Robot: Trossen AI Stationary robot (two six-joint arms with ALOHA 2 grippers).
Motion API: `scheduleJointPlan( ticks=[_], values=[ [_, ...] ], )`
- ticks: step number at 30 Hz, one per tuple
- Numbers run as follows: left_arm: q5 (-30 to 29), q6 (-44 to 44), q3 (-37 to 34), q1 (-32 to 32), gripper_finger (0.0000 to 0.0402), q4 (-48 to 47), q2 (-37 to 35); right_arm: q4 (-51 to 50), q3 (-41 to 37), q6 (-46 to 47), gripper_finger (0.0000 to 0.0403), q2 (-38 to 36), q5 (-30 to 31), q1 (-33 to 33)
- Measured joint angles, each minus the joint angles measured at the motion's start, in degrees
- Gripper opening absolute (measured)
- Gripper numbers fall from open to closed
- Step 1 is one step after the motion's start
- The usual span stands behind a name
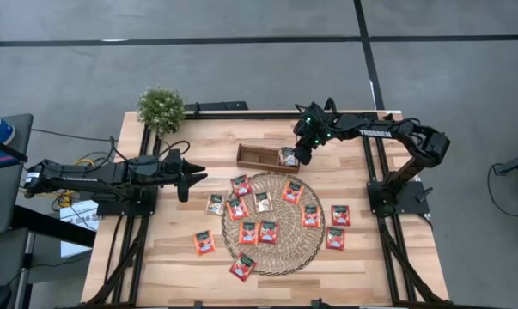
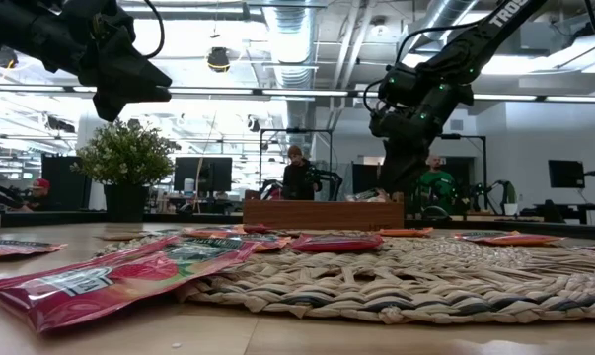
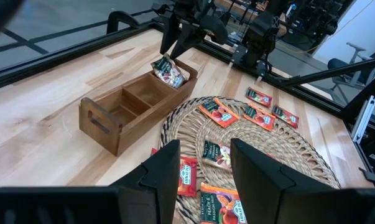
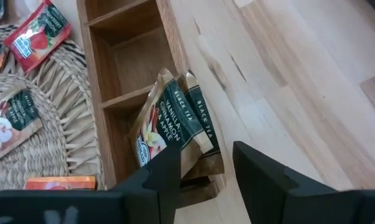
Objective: Pick & Place Tea
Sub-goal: Put the brown tea bag into the right section of the wooden organizer
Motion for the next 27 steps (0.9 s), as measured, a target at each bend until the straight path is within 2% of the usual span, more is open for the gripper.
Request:
scheduleJointPlan(
  ticks=[15,27],
  values=[
    [0.02,0.00,0.00,0.00,0.0133,0.00,-0.01,0.68,-0.02,0.46,0.0092,0.00,-1.12,0.33],
    [0.02,-0.02,0.00,0.00,0.0133,0.00,0.01,1.37,-0.04,0.12,0.0010,0.44,-1.10,1.51]
  ],
)
